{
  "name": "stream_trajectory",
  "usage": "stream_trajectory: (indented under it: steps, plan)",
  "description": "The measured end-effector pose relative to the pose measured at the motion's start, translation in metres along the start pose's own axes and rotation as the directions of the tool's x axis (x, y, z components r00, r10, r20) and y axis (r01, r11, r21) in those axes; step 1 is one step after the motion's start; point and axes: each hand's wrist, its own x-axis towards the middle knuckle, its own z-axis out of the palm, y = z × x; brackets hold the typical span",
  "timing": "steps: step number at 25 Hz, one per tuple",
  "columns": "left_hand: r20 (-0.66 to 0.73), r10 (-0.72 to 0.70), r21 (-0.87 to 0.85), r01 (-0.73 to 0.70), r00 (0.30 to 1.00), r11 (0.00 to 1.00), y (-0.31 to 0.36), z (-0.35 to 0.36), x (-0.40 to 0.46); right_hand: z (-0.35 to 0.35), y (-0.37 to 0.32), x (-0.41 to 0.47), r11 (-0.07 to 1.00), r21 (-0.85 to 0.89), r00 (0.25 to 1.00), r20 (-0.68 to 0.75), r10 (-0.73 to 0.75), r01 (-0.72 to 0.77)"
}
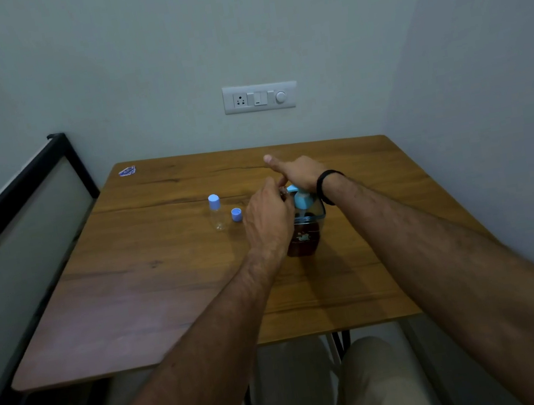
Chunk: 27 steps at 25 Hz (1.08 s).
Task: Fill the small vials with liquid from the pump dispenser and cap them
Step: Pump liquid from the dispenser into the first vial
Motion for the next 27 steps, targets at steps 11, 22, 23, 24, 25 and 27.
stream_trajectory:
  steps: [11, 22, 23, 24, 25, 27]
  plan:
    - [-0.008, 0.022, 0.0, -0.022, 1.0, 1.0, 0.0, 0.001, -0.001, -0.001, 0.0, -0.001, 0.999, 0.042, 1.0, -0.005, -0.004, 0.004]
    - [-0.021, 0.028, 0.042, -0.027, 0.999, 0.999, 0.002, -0.004, -0.004, -0.002, -0.001, -0.003, 0.997, 0.079, 0.998, 0.057, 0.008, -0.012]
    - [-0.017, 0.03, 0.045, -0.029, 0.999, 0.999, 0.003, -0.005, -0.004, -0.004, -0.002, -0.005, 0.995, 0.092, 0.994, 0.103, 0.026, -0.036]
    - [-0.016, 0.03, 0.045, -0.029, 0.999, 0.999, 0.003, -0.006, -0.003, -0.005, -0.002, -0.006, 0.994, 0.105, 0.992, 0.119, 0.029, -0.042]
    - [-0.012, 0.028, 0.049, -0.027, 1.0, 0.998, 0.003, -0.005, -0.003, -0.004, -0.001, -0.006, 0.993, 0.113, 0.994, 0.11, 0.022, -0.035]
    - [-0.008, 0.024, 0.063, -0.023, 1.0, 0.998, 0.003, -0.006, -0.002, 0.001, 0.001, -0.003, 0.997, 0.083, 0.999, 0.038, -0.003, 0.0]
